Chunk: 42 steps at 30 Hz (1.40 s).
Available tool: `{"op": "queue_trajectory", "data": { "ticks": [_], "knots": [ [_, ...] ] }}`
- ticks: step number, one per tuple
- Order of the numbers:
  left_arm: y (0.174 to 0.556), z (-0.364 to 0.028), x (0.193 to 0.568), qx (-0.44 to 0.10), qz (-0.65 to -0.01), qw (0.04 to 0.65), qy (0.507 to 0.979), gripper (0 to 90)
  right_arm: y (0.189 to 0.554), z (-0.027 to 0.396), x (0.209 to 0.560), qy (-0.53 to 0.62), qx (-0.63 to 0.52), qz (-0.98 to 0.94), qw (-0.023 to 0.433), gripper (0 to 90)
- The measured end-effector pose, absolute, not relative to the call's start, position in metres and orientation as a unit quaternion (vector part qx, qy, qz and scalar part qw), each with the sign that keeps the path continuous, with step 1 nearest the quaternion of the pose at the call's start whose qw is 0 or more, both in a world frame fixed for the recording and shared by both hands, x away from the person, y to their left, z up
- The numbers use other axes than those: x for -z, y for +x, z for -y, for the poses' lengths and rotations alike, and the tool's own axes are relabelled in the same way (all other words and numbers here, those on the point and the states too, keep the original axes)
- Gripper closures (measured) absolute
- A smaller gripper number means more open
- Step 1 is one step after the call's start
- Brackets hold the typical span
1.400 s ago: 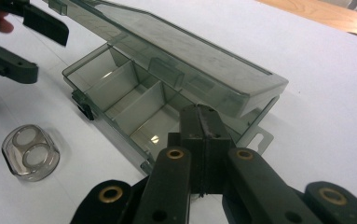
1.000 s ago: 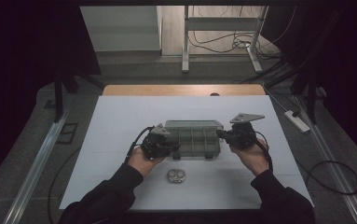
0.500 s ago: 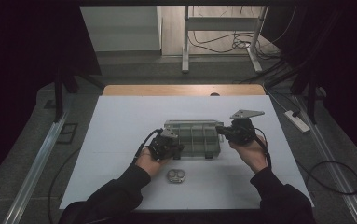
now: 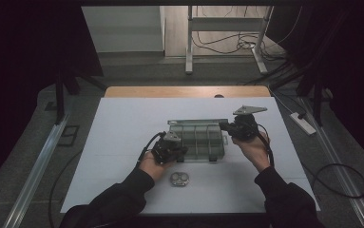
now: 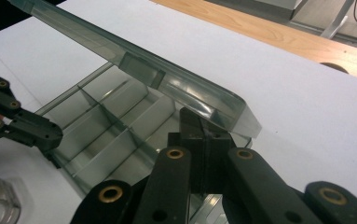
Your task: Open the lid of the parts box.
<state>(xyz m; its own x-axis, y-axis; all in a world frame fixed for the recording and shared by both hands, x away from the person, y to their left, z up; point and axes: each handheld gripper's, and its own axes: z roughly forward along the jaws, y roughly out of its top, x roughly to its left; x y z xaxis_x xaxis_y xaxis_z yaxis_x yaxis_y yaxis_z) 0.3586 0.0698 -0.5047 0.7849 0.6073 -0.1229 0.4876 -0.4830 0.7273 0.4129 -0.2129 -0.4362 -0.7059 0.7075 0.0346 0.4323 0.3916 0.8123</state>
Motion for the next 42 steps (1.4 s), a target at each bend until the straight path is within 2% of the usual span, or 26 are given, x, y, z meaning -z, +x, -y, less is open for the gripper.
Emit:
{"op": "queue_trajectory", "data": {
  "ticks": [42],
  "knots": [
    [0.359, -0.071, 0.505, -0.069, -0.319, 0.400, 0.856, 89.1, 0.459, 0.205, 0.430, 0.351, -0.436, -0.809, 0.177, 89.6]
  ]
}}
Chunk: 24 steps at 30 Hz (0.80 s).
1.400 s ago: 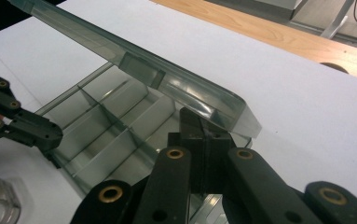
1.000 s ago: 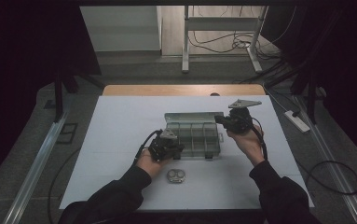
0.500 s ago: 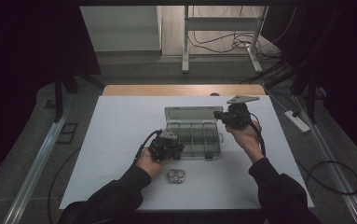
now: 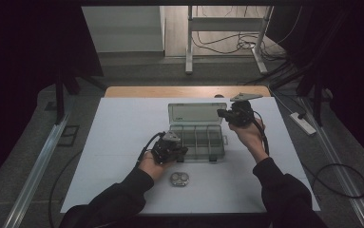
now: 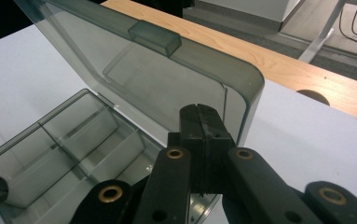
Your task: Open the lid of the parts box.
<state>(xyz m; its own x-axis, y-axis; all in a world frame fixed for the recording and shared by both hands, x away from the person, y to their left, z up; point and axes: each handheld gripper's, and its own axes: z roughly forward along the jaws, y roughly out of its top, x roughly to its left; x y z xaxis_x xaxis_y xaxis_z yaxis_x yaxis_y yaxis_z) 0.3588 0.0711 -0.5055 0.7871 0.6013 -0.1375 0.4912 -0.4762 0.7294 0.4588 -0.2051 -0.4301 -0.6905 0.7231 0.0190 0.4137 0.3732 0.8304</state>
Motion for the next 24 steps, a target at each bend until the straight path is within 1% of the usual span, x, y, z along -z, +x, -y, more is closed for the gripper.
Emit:
{"op": "queue_trajectory", "data": {
  "ticks": [24],
  "knots": [
    [0.359, -0.072, 0.506, -0.065, -0.319, 0.404, 0.855, 89.1, 0.483, 0.203, 0.422, 0.355, -0.445, -0.801, 0.185, 89.6]
  ]
}}
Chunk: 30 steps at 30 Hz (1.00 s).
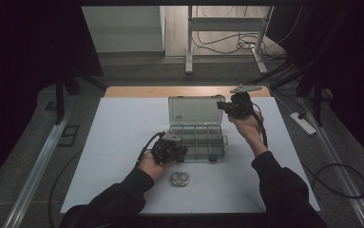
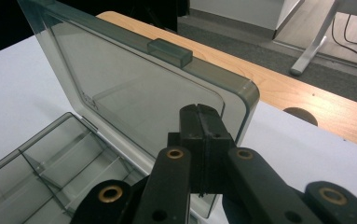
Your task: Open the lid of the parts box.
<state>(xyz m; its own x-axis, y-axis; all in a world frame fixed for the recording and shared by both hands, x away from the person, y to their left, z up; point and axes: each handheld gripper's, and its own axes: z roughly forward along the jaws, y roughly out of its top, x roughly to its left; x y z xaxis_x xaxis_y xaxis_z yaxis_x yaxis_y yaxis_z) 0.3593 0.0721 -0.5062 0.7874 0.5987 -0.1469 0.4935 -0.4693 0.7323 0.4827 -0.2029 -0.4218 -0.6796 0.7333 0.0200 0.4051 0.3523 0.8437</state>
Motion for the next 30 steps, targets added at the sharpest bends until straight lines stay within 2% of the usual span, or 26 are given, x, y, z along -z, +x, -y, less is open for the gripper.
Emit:
{"op": "queue_trajectory", "data": {
  "ticks": [30],
  "knots": [
    [0.359, -0.072, 0.506, -0.062, -0.321, 0.406, 0.853, 89.1, 0.511, 0.199, 0.428, 0.377, -0.436, -0.796, 0.184, 89.5]
  ]
}}
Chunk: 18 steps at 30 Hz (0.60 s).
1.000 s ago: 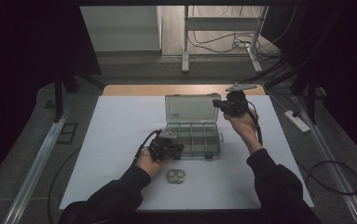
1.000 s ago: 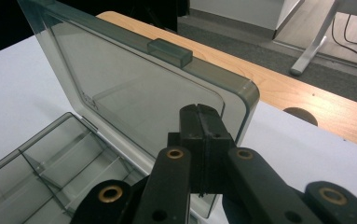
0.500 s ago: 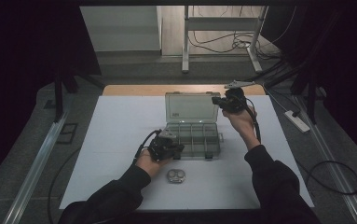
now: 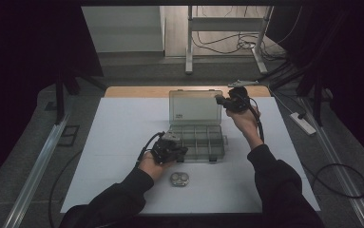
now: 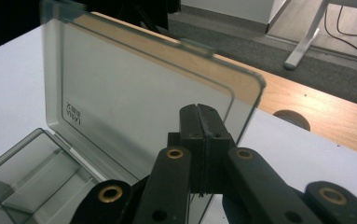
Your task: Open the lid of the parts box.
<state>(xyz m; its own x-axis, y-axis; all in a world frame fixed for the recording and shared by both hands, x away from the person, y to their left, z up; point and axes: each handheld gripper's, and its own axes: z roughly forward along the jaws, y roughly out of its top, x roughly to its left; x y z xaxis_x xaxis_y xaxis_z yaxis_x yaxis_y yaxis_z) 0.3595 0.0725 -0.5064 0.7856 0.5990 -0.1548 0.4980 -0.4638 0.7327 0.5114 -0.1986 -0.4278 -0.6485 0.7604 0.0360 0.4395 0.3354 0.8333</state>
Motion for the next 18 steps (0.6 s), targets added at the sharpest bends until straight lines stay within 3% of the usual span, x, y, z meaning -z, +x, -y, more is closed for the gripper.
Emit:
{"op": "queue_trajectory", "data": {
  "ticks": [9, 18],
  "knots": [
    [0.359, -0.072, 0.506, -0.065, -0.323, 0.404, 0.854, 89.0, 0.512, 0.197, 0.433, 0.380, -0.422, -0.804, 0.178, 88.7],
    [0.358, -0.070, 0.500, -0.076, -0.322, 0.388, 0.860, 85.4, 0.497, 0.204, 0.428, 0.382, -0.421, -0.806, 0.166, 78.0]
  ]
}}
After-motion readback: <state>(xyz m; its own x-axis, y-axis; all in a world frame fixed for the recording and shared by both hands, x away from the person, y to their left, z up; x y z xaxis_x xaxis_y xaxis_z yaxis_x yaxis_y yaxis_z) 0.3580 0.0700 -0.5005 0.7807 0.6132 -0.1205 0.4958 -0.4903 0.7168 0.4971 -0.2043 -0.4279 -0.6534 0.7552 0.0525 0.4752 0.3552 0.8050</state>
